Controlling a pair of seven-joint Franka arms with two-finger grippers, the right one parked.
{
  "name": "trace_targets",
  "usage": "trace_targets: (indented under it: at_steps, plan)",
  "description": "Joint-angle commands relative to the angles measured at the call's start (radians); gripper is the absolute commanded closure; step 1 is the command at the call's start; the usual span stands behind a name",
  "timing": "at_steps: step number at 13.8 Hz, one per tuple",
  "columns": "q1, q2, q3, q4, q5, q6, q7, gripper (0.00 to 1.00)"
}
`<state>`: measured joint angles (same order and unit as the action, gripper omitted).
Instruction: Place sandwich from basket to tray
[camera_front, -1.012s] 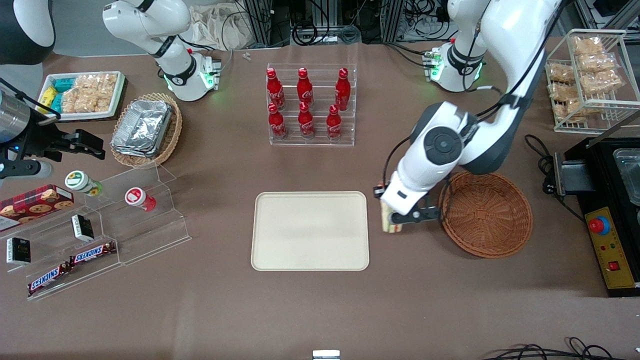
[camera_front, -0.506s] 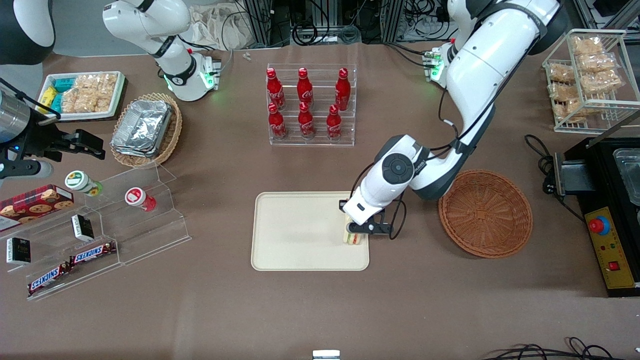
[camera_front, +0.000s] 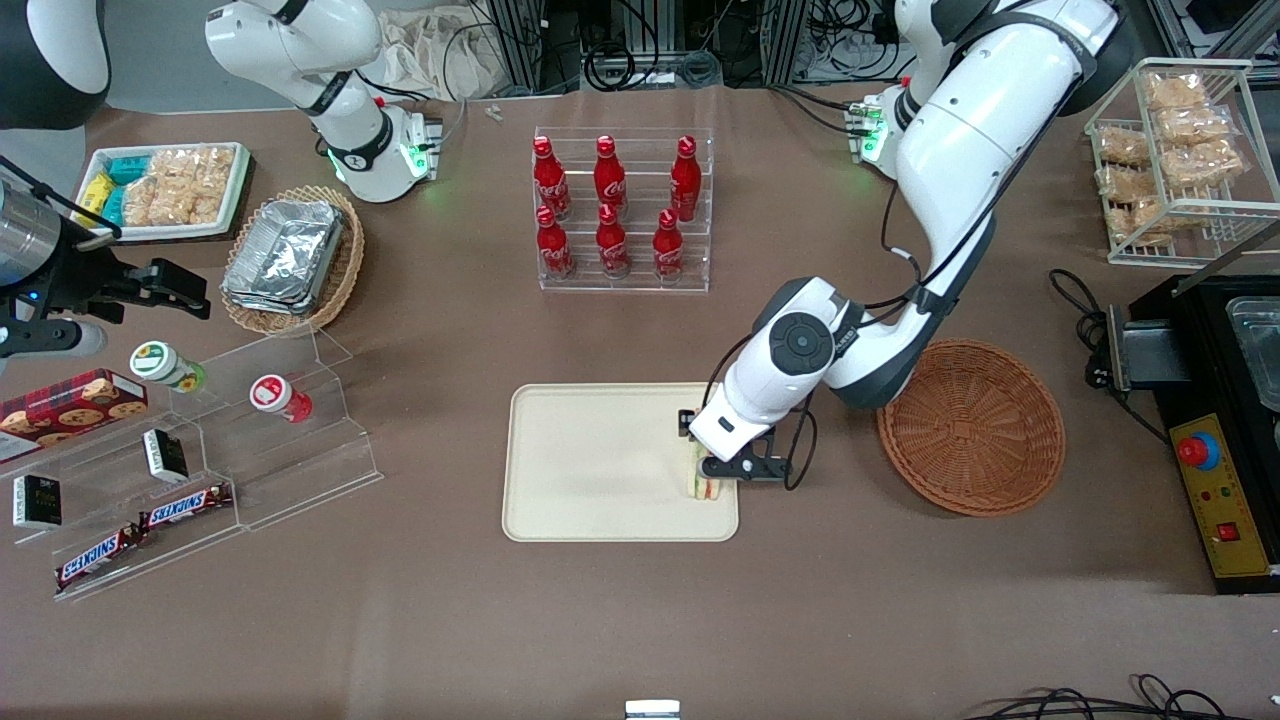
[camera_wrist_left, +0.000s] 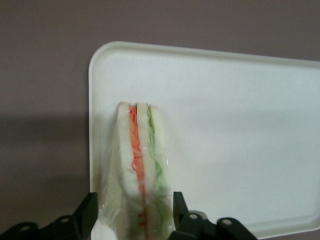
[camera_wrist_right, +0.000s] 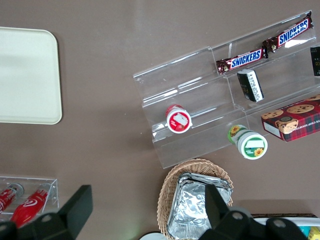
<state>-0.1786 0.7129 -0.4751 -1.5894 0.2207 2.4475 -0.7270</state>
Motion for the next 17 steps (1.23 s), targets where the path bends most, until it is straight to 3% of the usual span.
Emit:
trace_targets:
  at_steps: [1, 4, 10, 13, 16, 17]
  plan:
    - [0.046, -0.102, -0.004, -0.001, 0.003, -0.062, -0.055, 0.01]
    - [0.118, -0.226, -0.01, -0.001, -0.018, -0.256, -0.04, 0.01]
    - [0.273, -0.363, -0.007, 0.078, -0.211, -0.589, 0.217, 0.01]
    - [0.332, -0.371, -0.005, 0.208, -0.205, -0.864, 0.265, 0.01]
    - [0.373, -0.478, 0.016, 0.207, -0.212, -1.005, 0.385, 0.01]
    - [0.358, -0.507, 0.071, 0.197, -0.213, -1.036, 0.392, 0.01]
